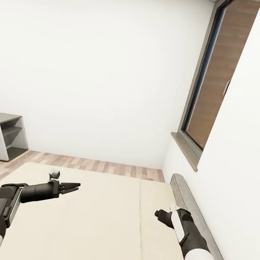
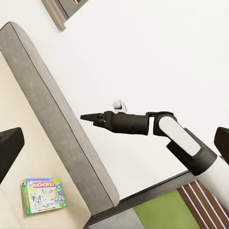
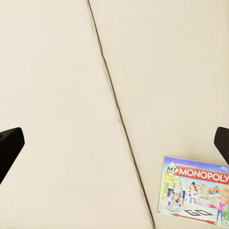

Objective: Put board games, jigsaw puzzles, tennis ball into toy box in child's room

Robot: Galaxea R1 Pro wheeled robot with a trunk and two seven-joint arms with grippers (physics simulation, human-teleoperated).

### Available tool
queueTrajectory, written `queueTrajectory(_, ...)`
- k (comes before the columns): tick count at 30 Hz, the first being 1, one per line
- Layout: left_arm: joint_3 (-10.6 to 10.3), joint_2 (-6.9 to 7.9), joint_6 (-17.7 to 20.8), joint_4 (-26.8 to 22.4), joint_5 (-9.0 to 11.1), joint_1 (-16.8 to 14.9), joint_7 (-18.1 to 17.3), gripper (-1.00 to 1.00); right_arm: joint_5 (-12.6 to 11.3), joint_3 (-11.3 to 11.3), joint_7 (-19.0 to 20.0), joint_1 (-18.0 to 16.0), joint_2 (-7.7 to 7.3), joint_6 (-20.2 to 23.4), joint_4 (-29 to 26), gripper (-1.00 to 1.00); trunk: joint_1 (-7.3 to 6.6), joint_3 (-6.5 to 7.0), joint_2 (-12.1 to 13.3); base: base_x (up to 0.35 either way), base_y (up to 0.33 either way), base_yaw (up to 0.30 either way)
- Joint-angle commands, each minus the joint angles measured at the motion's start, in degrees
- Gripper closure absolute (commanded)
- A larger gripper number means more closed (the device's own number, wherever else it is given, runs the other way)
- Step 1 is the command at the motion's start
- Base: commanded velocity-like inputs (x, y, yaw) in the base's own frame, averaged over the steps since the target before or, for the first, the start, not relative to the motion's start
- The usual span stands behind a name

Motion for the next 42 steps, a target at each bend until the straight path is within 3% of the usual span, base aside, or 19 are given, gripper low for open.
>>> queueTrajectory(1, 0.08, -0.02, 0.58, -0.03, -0.57, -0.03, -0.52, -1.0, -0.62, -0.14, -0.45, -0.01, 0.06, 0.17, -0.13, -1.0, 0.02, -0.03, -0.05, 0.0, 0.0, 0.0)
queueTrajectory(19, -0.01, -0.44, 0.57, -0.12, -0.59, -0.03, -0.52, -1.0, -0.47, -0.07, -0.88, 0.05, 0.18, 0.1, -0.31, -1.0, 0.02, -0.18, -0.05, 0.0, 0.0, 0.0)
queueTrajectory(42, 0.09, -0.38, 0.57, -0.28, -0.52, -0.03, -0.52, -1.0, -0.46, -0.16, -0.74, -0.01, 0.02, 0.33, -0.32, -1.0, 0.02, -2.06, -0.05, 0.0, 0.0, 0.0)
